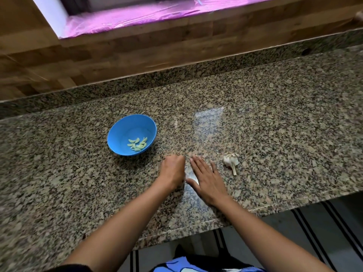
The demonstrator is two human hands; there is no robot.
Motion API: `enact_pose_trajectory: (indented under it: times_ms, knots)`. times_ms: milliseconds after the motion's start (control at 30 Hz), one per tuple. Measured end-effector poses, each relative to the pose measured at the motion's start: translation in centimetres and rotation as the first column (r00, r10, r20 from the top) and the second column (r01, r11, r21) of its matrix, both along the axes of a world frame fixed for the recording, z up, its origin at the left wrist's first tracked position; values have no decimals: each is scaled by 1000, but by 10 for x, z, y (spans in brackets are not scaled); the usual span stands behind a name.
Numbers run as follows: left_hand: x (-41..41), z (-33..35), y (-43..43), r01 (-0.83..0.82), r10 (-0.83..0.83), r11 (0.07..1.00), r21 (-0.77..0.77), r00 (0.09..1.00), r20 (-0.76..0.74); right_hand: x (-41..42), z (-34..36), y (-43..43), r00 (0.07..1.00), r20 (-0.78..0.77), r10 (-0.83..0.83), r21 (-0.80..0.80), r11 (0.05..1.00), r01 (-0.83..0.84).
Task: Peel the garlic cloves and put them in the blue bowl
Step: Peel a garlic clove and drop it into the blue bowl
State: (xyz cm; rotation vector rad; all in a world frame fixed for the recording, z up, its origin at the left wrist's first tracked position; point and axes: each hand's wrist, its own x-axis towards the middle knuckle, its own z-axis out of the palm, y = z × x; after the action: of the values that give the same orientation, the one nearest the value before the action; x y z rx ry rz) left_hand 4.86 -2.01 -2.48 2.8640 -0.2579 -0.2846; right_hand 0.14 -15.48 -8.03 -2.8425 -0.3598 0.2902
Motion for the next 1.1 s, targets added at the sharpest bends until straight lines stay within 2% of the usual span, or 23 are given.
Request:
enact_pose_trajectory:
  times_ms: [133,267,333,400,467,533,633,733,767,833,900,933,967,1000,1033,1100]
  knots:
    - [2,-6,8,-13,22,994,-104,995,93,-1,-3,1,1000,21,-10,17,1000,10]
    - [-17,-20,15,158,-150,987,-39,978,146,-1,-2,0,999,40,-9,69,998,6]
    - [-19,-25,19,155,-142,983,-94,981,135,-2,0,-1,998,63,-26,215,976,12]
    - [-17,-19,23,-36,52,953,-300,998,45,-2,5,2,986,107,-127,459,886,64]
    - [-16,-9,23,-220,191,813,-539,975,-110,5,15,4,977,9,-212,639,752,158]
    - [-17,-4,23,-233,175,725,-648,972,-154,15,25,5,970,-173,-168,705,667,242]
    - [-22,2,21,-176,163,720,-671,983,-82,26,37,3,930,-350,-117,735,581,350]
    - [-22,2,24,-51,104,791,-610,993,53,30,46,0,887,-455,-75,751,503,428]
    - [-21,2,26,21,47,832,-554,993,107,31,50,0,885,-462,-56,737,531,418]
    - [-18,3,31,186,-122,908,-376,974,189,33,55,1,918,-394,-48,674,663,324]
    - [-17,2,35,275,-240,937,-217,955,177,33,56,2,979,-201,-43,598,786,158]
    - [-17,3,36,278,-253,941,-194,957,146,32,55,2,995,-91,-26,569,819,74]
    - [-19,4,36,243,-229,940,-240,970,82,31,53,2,1000,4,-2,544,839,-1]
    - [-20,7,36,155,-177,919,-363,984,-28,30,51,2,997,76,27,526,848,-63]
    - [-21,9,37,27,-134,854,-520,976,-170,29,49,1,990,133,50,517,848,-112]
    - [-20,17,37,-268,-102,628,-730,902,-419,31,47,0,974,208,92,501,845,-186]
